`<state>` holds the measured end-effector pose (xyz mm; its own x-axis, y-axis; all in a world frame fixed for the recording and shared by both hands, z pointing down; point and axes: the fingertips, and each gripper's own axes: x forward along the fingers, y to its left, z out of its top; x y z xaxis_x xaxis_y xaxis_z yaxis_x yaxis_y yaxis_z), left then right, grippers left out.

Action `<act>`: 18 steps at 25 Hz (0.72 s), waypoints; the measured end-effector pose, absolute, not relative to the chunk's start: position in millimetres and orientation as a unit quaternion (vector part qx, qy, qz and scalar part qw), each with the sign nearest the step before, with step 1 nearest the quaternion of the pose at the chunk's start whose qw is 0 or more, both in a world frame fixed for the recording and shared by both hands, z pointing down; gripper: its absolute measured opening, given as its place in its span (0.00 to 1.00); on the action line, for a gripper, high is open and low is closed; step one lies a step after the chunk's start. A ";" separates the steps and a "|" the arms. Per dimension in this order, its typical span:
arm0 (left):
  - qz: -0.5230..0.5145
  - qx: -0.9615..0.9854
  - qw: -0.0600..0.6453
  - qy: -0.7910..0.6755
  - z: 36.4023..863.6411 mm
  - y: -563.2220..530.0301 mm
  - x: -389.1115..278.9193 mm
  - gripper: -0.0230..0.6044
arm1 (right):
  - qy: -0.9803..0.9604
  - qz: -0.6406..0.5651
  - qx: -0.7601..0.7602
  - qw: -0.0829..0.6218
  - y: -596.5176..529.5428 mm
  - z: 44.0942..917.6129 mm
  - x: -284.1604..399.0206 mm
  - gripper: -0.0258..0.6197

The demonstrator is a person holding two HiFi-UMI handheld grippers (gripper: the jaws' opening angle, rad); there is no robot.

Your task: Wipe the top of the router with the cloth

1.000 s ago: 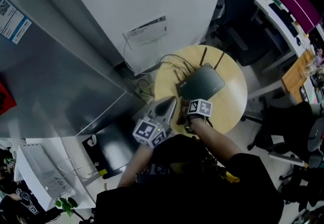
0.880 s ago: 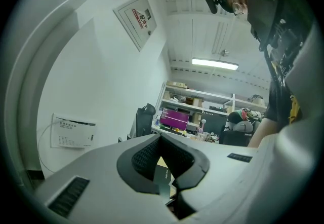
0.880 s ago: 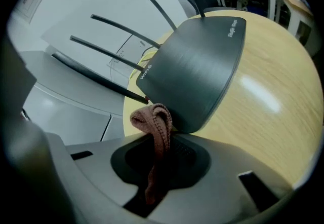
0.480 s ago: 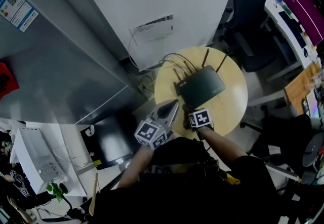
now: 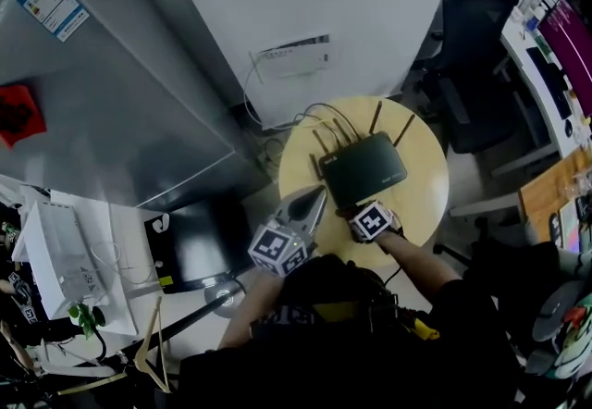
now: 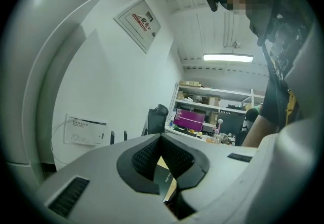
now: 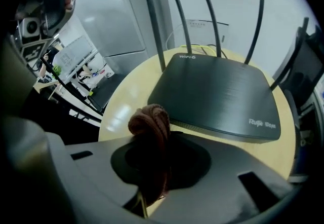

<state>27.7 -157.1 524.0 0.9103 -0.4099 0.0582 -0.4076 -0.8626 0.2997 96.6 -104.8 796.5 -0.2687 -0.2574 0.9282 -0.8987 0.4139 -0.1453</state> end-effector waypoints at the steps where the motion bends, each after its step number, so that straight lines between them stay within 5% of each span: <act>1: -0.004 0.964 0.153 -0.216 524.2 -155.6 30.5 0.03 | -0.717 0.353 0.391 0.456 -102.8 797.2 101.3 0.13; 6: -0.007 0.961 0.141 -0.238 521.8 -148.2 46.5 0.03 | -0.721 0.315 0.352 0.507 -101.7 799.8 151.8 0.13; 18: -0.005 0.953 0.147 -0.265 528.2 -144.6 74.1 0.03 | -0.724 0.331 0.346 0.496 -114.7 801.7 202.1 0.13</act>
<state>74.1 -144.6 528.2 0.8593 -0.5069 0.0682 -0.5038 -0.8159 0.2837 202.1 -114.7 801.7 -0.2683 -0.1729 0.9477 -0.8295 0.5417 -0.1360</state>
